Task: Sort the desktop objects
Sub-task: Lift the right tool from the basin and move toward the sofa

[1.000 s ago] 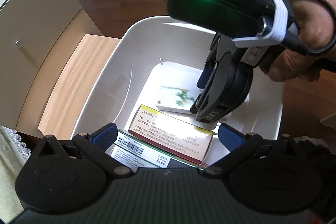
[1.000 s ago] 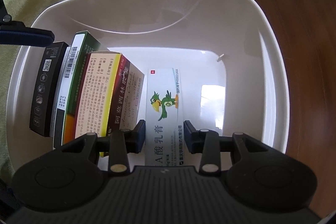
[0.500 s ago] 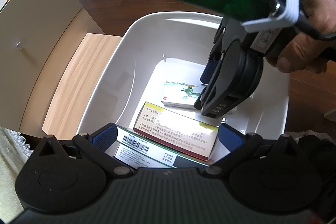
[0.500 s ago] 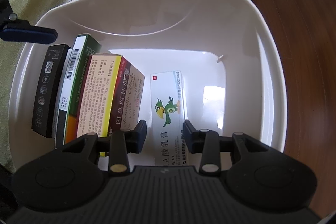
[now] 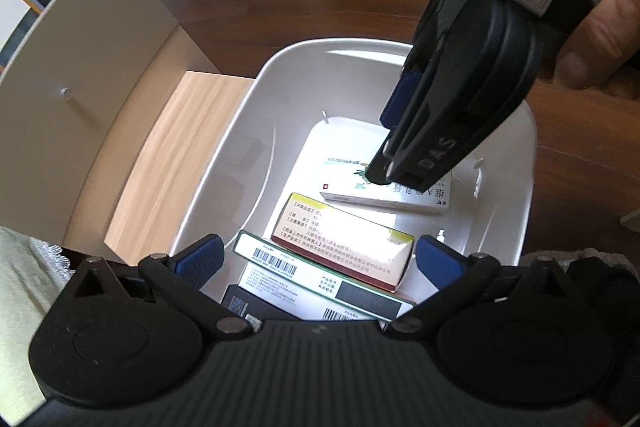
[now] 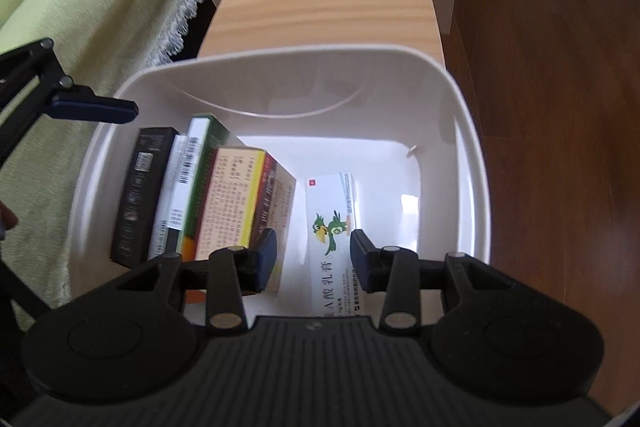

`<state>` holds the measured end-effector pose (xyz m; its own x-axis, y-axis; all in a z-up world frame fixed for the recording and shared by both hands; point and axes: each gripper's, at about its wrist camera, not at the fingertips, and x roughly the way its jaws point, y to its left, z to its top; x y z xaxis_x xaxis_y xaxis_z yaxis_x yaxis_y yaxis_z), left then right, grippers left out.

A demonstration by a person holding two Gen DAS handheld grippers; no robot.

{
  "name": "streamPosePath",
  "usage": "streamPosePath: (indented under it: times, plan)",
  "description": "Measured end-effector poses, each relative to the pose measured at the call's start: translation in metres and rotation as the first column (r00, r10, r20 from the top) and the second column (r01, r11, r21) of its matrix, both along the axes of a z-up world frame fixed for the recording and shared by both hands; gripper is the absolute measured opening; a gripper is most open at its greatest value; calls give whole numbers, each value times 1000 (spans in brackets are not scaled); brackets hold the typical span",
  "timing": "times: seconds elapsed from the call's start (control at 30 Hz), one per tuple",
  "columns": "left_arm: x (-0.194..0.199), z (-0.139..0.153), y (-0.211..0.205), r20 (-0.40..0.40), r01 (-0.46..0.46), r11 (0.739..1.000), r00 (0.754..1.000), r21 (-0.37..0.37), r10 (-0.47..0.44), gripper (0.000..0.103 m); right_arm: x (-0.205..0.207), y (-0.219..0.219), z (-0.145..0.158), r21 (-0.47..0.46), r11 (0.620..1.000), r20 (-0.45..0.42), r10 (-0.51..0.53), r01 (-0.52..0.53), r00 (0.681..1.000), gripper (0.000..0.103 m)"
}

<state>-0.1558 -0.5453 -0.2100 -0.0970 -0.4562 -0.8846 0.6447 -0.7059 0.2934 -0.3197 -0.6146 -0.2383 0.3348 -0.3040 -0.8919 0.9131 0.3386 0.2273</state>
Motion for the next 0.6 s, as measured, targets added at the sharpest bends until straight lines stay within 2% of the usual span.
streamPosePath:
  times: [0.3,0.6]
  plan:
    - [4,33,29,16,-33,998,999,-59,34,103,-13,16,51,-66,998,52,19,-16,998,40]
    - [11,63,71,19,-85,991,996,-106,87,103,-15,43,89,-124,990,71,71,-62,995,41]
